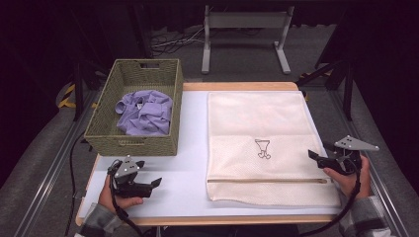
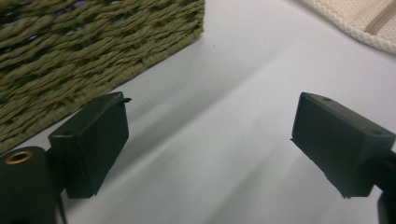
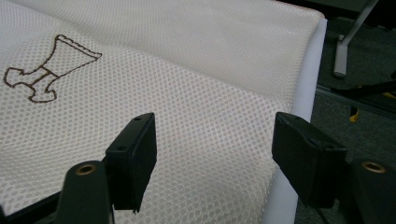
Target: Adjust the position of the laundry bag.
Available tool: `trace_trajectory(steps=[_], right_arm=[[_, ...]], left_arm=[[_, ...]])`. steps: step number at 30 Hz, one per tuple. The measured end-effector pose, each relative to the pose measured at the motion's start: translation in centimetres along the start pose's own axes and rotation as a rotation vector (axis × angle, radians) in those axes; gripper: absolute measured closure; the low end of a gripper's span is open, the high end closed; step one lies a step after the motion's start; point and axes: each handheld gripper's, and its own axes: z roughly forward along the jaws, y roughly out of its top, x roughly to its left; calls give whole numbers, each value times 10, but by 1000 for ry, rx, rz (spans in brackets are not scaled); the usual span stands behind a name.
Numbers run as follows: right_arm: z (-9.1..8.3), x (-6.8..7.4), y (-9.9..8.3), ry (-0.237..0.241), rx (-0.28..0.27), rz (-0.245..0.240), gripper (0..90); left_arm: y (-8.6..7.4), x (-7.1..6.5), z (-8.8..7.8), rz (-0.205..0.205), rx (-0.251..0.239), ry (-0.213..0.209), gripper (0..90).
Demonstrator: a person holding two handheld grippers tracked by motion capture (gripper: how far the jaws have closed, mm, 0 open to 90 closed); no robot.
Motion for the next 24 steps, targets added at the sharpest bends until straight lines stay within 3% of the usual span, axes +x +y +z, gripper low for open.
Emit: trace_trajectory(steps=[7,8,13,16,18,20,24], right_arm=[[8,6,1,8,27,-15,357],[9,6,1,8,28,-16,362],[14,8,2,13,42,-16,385],[18,9,0,6,77,-10,400],[19,6,-1,11,70,5,404],[19,3,-3,-1,70,22,404],[22,0,-7,-45,102,12,410]], left_arm=[[7,-10,7,30,-10,-12,197],[8,-12,9,24,-15,-34,206],[18,-21,18,53,-13,-67,222],[28,-29,28,56,-19,-123,254],[35,-37,36,75,-13,-148,257],[42,-45,45,101,2,-153,260],[55,-57,63,105,22,-193,275]])
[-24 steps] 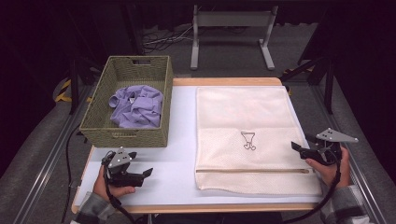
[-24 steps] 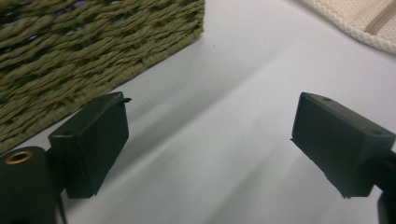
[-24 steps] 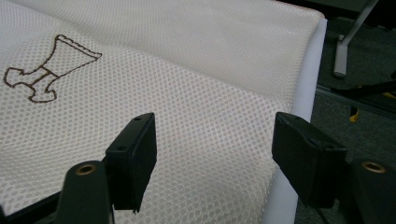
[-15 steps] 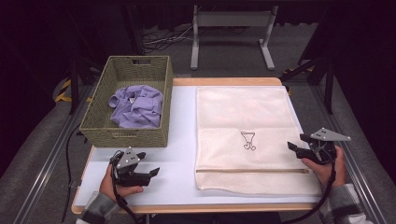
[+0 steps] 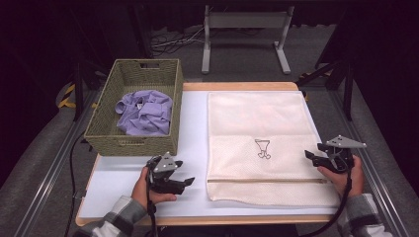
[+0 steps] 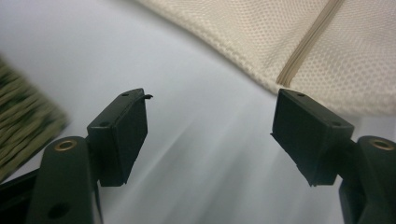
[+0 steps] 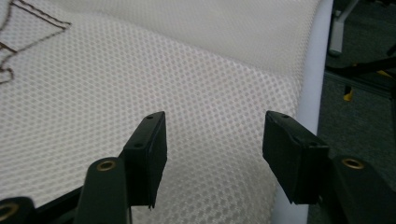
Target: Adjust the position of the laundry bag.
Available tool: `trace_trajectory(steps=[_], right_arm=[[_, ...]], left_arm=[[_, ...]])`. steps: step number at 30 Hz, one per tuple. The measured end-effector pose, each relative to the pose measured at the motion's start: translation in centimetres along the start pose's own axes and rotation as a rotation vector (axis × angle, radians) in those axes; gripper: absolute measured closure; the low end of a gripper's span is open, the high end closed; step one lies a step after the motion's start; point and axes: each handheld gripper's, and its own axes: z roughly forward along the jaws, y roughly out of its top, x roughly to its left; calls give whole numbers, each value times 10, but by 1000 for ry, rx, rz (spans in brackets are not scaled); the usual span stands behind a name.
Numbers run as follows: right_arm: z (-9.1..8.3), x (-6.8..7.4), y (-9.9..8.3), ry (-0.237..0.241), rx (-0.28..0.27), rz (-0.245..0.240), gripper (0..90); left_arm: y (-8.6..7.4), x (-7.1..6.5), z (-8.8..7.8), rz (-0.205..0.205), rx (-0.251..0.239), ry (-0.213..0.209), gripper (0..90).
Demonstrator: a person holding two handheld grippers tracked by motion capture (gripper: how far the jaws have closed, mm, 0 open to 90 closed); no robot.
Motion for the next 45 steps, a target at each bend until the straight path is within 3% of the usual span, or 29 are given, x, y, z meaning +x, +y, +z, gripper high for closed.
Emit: trace_trajectory(steps=[3,6,11,12,15,16,20,22,25,30,32,35,37,39,41,42,45], right_arm=[[2,-3,-2,-19,21,11,413],[5,-6,-5,-9,43,40,411],[8,-8,-6,8,53,48,414],[8,-8,-6,11,60,52,471],[8,-9,-6,0,59,51,579],[8,-9,-6,35,60,58,652],[8,-9,-5,47,63,51,682],[8,-9,-4,42,63,41,640],[8,-9,-2,-8,48,38,466],[5,-16,-2,-71,26,75,434],[8,-18,-3,-77,55,79,427],[11,-20,-6,-36,56,109,498],[12,-21,-6,-6,51,112,579],[11,-20,-6,4,48,99,674],[12,-18,-5,17,47,74,788],[12,-17,-4,9,53,65,803],[13,-13,-2,4,58,31,847]], left_arm=[[9,-5,12,22,8,-19,294],[16,-10,25,38,22,-41,306],[25,-14,42,55,54,-61,377],[26,-14,45,62,58,-65,478],[31,-15,51,72,71,-58,570],[32,-14,53,79,82,-49,627],[34,-10,55,80,95,-63,751],[35,-10,56,70,91,-61,744],[35,-11,54,65,77,-38,696],[37,-10,60,30,89,-7,444],[38,-10,63,21,88,-7,423],[41,-10,66,34,92,8,430],[41,-10,65,36,86,11,521],[41,-9,64,33,82,6,678],[42,-9,65,46,81,7,756],[42,-9,65,45,81,7,805],[43,-10,66,57,81,15,851]])
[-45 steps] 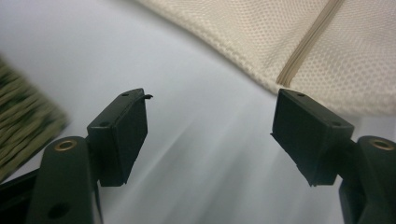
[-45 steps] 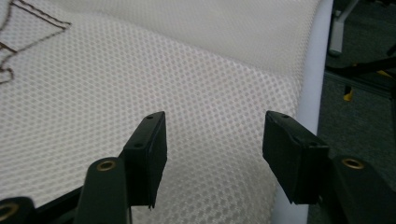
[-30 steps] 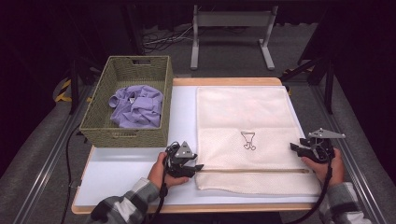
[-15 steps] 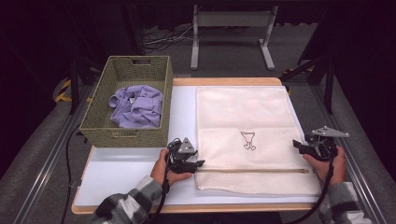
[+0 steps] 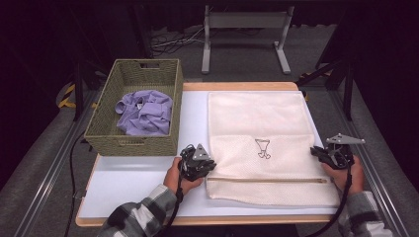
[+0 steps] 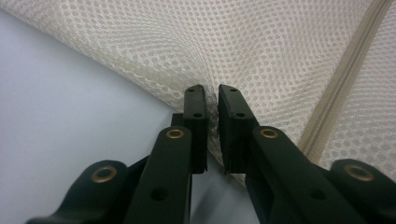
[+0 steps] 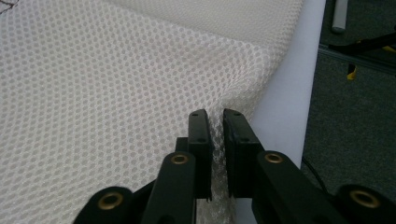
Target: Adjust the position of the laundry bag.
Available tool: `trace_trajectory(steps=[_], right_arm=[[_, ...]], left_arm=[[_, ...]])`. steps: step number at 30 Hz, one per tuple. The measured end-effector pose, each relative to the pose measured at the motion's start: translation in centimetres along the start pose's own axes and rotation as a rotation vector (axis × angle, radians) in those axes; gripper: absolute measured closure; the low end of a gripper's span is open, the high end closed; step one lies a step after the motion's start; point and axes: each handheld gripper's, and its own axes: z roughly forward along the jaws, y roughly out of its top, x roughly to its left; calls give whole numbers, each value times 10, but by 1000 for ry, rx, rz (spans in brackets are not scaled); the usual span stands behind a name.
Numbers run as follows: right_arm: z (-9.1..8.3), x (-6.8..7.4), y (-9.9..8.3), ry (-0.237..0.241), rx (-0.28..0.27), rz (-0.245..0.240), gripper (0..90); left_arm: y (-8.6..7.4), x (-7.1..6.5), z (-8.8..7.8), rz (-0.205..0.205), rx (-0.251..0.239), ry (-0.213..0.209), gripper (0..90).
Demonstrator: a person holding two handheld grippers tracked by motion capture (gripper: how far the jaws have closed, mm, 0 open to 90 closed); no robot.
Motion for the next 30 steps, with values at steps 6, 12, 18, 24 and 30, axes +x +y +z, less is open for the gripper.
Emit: trace_trajectory(steps=[6,12,18,24,30], right_arm=[[0,1,1,0,-3,-6,860],[0,5,3,5,-6,-25,862],[1,9,5,15,-6,-39,863],[2,12,7,20,-12,-39,863],[7,20,12,27,-14,-62,862]], left_arm=[[0,0,-1,7,3,2,862],[-1,3,-4,7,8,12,863],[-3,8,-7,-8,9,12,863],[-4,10,-10,-5,16,23,862],[-11,15,-18,-13,19,41,860]])
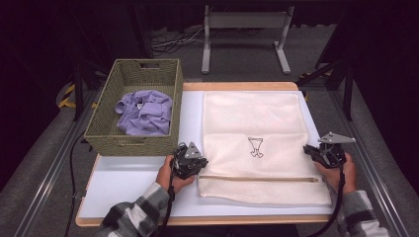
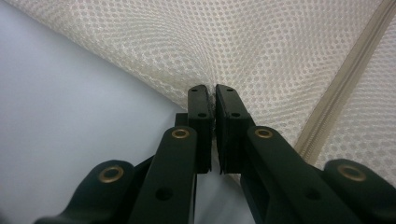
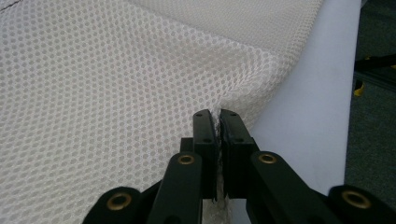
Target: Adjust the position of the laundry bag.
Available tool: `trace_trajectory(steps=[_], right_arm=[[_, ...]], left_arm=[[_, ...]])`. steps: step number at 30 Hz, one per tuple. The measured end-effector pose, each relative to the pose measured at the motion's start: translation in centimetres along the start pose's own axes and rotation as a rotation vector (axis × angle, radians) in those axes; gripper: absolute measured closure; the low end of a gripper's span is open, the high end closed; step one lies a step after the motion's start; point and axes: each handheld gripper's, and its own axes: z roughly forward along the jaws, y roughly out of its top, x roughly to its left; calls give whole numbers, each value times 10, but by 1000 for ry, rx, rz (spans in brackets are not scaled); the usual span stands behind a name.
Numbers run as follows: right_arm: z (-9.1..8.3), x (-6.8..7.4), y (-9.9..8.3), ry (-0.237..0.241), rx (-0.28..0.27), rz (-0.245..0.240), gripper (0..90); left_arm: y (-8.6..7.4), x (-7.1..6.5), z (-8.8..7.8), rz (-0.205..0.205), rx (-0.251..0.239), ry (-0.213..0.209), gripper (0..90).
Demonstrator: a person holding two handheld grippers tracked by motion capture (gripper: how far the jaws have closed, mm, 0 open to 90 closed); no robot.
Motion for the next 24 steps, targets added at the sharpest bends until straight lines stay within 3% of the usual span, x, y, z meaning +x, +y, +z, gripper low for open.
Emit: trace_trajectory(steps=[24], right_arm=[[22,32,28,15,-6,-84,864]], left_arm=[[-17,8,-19,13,33,100,857]])
